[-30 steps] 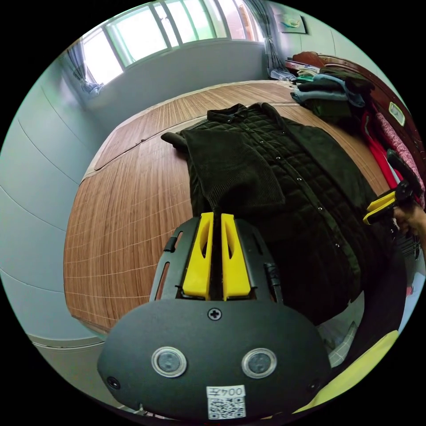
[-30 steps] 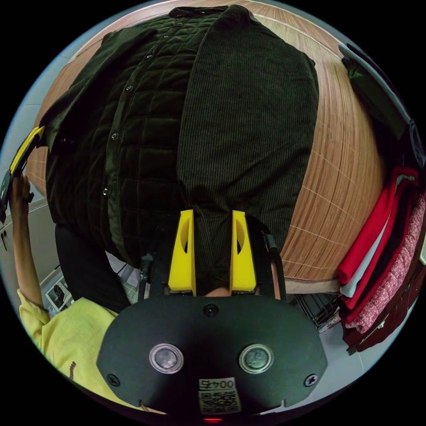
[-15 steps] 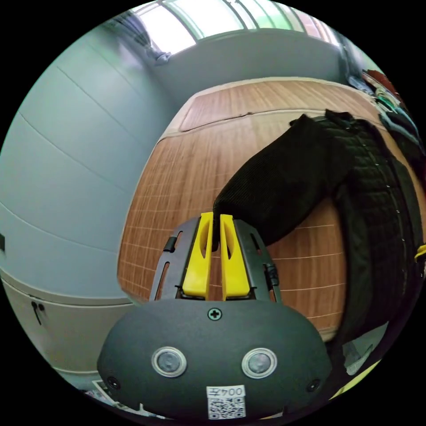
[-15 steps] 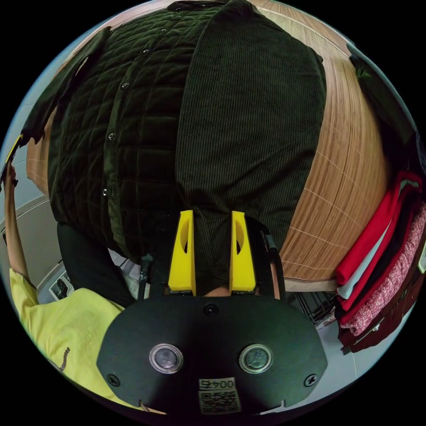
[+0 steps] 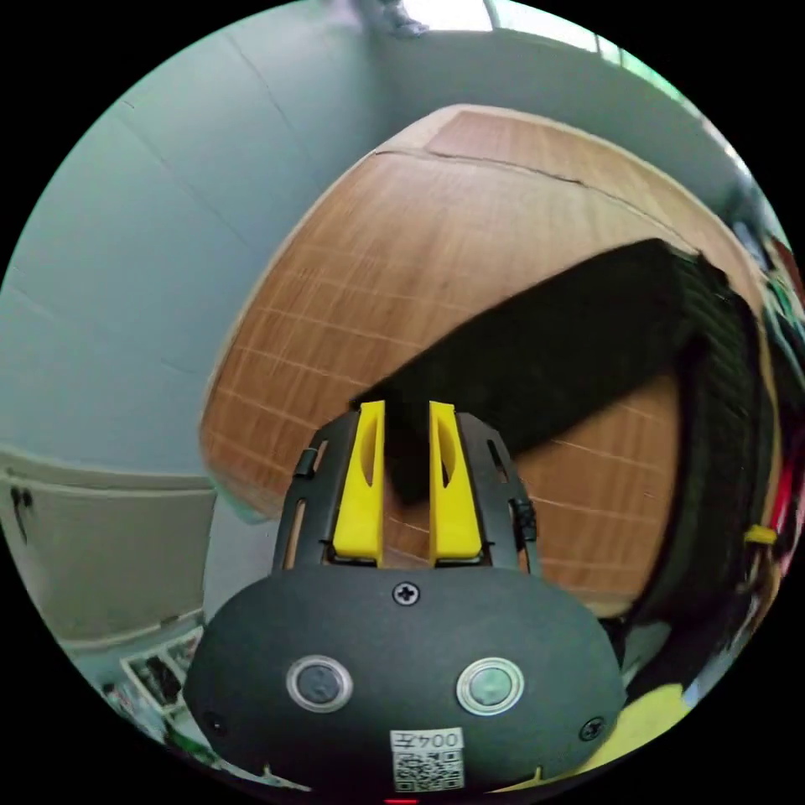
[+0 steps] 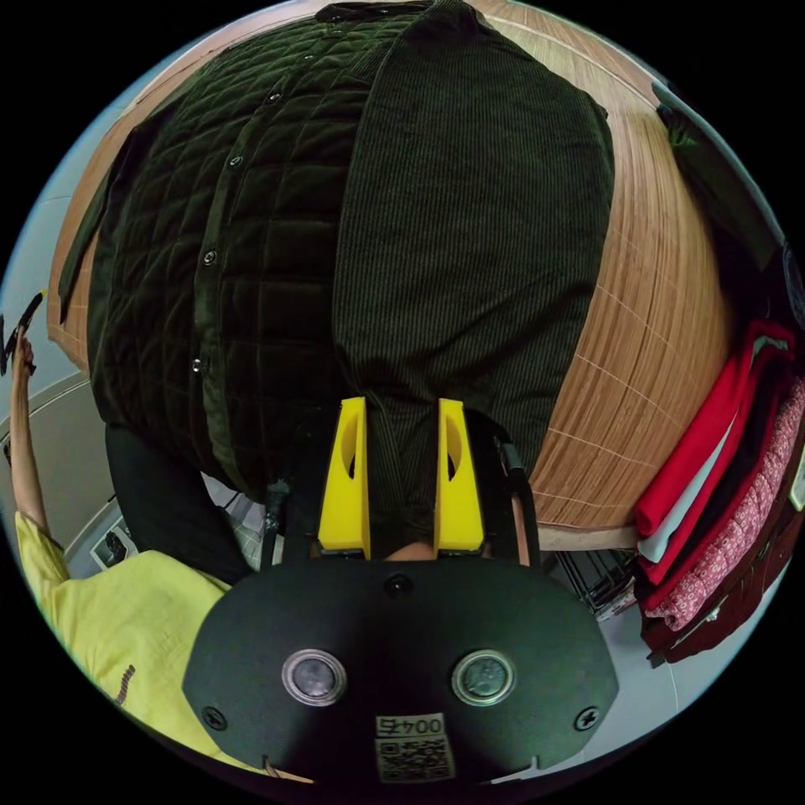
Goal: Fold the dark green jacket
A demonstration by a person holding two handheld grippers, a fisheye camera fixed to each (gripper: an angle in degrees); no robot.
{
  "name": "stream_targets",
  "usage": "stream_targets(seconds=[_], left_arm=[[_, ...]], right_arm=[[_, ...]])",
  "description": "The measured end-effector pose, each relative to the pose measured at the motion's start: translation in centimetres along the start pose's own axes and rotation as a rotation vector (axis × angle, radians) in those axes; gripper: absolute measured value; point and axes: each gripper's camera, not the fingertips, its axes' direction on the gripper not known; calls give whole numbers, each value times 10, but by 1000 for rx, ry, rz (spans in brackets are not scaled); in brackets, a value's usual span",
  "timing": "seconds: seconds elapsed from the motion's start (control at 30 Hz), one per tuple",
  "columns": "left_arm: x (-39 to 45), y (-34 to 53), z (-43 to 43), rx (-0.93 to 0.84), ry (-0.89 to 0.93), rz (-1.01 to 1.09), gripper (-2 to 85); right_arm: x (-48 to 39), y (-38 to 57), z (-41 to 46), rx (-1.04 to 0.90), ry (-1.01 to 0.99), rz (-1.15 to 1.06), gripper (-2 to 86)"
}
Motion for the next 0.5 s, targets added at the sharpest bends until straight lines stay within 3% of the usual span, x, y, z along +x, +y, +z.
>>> stream_targets(seconds=[0.1,0.17,0.3,0.4,0.5], left_arm=[[75,31,10,13,235,194,85],[120,49,23,-24,281,287,88],[181,80,40,-67,286,381,101],[181,91,46,-94,314,331,106],[183,102,49,-96,261,329,106]], right_arm=[[-2,17,1,36,-6,4,126],[-3,29,1,69,-12,4,126],[6,72,-9,170,-85,-30,121],[22,121,-26,327,-184,9,122],[6,158,-20,353,-139,-58,136]])
